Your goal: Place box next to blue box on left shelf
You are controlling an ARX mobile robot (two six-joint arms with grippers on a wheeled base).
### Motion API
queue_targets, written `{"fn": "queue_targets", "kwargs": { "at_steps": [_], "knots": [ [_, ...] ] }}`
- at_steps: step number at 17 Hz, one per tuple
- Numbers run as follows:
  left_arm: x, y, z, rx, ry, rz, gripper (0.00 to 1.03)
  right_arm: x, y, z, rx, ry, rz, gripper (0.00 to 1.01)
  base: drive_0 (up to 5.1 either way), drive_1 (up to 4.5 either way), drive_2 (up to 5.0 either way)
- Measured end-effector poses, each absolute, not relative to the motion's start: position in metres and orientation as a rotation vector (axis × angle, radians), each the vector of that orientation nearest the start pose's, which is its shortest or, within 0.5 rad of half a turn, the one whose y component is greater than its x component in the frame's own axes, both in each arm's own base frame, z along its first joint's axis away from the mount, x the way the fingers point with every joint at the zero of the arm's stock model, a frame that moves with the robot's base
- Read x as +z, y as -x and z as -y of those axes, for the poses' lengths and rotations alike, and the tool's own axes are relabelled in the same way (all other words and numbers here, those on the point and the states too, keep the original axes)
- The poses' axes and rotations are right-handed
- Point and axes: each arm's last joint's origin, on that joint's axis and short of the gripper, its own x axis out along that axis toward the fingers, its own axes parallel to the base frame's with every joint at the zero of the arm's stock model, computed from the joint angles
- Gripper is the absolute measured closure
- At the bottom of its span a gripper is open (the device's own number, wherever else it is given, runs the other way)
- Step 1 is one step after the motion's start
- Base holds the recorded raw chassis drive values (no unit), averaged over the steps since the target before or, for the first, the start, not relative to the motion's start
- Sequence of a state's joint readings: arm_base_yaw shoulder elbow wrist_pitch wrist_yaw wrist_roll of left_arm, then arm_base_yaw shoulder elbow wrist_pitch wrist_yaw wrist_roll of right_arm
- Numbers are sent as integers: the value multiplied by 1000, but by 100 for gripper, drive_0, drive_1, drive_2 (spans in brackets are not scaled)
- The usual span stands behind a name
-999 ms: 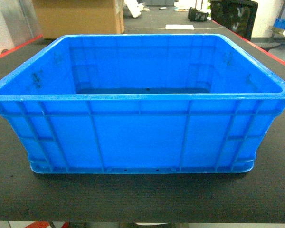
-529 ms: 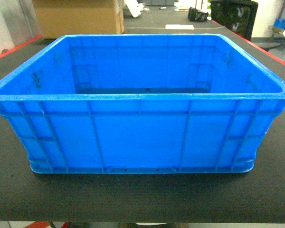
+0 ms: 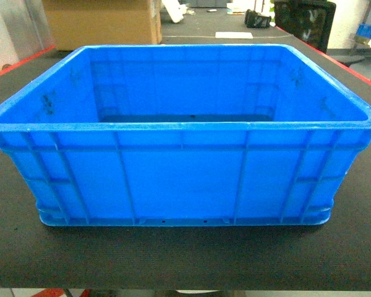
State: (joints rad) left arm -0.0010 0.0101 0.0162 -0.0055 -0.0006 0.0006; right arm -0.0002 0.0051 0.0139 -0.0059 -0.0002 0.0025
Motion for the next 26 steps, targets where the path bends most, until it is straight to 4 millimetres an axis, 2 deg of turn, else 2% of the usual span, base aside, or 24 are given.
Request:
{"fn": "queue_targets", "kwargs": {
  "at_steps": [7,8,9,10,12,13,14,15,17,19,20,22,24,26],
  "knots": [
    [168,-97,0,0,-1,0,5,167,-97,0,0,-2,3,3,0,0,0],
    [165,-98,0,37,-2,-29,5,166,-97,0,1,-1,-16,3,0,0,0],
    [169,-104,-1,48,-3,-37,5,166,-103,-3,22,-5,-122,3,0,0,0],
    [181,-112,0,40,-4,-10,5,182,-114,-7,81,-38,-135,3,0,0,0],
    [224,-142,1,-6,-35,71,5,236,-146,-18,156,-71,-50,3,0,0,0],
    [247,-171,-2,1,-33,85,5,261,-173,-21,160,-70,-53,3,0,0,0],
    [264,-208,-5,9,-29,42,5,274,-207,-26,164,-65,-132,3,0,0,0],
    [270,-249,-6,15,-35,-40,5,276,-243,-32,181,-61,-258,3,0,0,0],
    [249,-318,0,-20,-38,-279,5,266,-313,-40,164,-78,-451,3,0,0,0],
    [246,-354,10,-50,-27,-394,5,260,-359,-43,134,-101,-508,3,0,0,0],
    [253,-367,14,-60,-27,-425,5,252,-374,-45,121,-104,-546,3,0,0,0],
    [256,-383,20,-64,-11,-480,5,237,-390,-48,103,-107,-613,3,0,0,0],
    [235,-394,20,-52,12,-594,5,223,-394,-53,98,-98,-689,3,0,0,0],
    [217,-400,20,-38,42,-715,5,218,-397,-61,96,-87,-718,3,0,0,0]
  ]
}}
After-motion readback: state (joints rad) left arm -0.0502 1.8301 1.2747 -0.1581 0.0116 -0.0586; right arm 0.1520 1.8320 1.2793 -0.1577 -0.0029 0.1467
